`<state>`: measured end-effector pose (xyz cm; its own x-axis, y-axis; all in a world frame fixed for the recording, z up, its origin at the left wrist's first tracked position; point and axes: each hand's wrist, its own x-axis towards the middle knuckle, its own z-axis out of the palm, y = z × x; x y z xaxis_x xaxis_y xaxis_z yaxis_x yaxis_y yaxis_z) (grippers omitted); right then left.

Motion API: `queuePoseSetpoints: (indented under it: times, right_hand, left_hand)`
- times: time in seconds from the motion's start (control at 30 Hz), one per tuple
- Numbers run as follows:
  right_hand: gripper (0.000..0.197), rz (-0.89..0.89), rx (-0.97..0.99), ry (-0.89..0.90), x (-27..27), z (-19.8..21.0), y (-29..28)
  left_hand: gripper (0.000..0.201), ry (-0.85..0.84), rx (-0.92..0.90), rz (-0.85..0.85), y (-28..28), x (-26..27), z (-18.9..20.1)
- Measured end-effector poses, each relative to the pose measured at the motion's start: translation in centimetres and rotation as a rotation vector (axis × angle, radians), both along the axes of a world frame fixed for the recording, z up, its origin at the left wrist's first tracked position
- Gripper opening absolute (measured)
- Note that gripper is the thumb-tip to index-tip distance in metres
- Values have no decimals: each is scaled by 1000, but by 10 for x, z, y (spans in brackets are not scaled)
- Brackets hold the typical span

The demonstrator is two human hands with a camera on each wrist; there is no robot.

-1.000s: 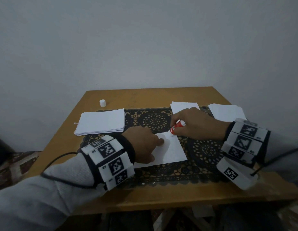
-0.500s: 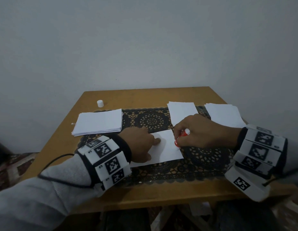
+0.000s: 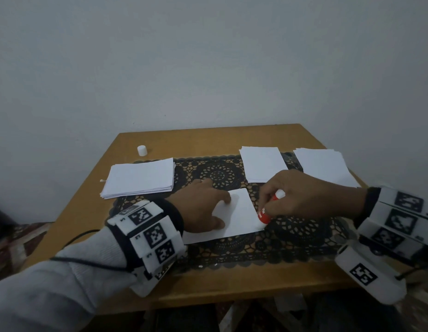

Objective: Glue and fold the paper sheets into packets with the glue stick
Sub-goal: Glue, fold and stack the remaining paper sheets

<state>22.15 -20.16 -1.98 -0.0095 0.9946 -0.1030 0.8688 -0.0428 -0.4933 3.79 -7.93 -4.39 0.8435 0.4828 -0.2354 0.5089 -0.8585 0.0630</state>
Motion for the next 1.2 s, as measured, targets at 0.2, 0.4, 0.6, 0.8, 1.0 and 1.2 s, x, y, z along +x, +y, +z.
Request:
queuePoseSetpoints:
  times: [0.2,0.4,0.6,0.8,1.0,1.2]
  right_hand:
    - [9,-81,151,63,14,10,0]
    - [8,-121,199,51,22,13,1]
    - [9,-113,205,78,24,9,-1]
    - [9,-121,221,53,26,11,-1]
    - [8,-122,254,41,25,20,4]
    - [13,-150,221,-35,18,14,20]
  left_hand:
    - [83,9,-36,61,11,8,6]
    - [78,60,-133,86,19,12,9]
    - [48,-30,-169,76,23,15,12]
    - [47,-292,-275,91,28,3,23]
    - [47,-427,-369,67,24,-5,31]
    - [44,-405,-288,302,23,-11,16]
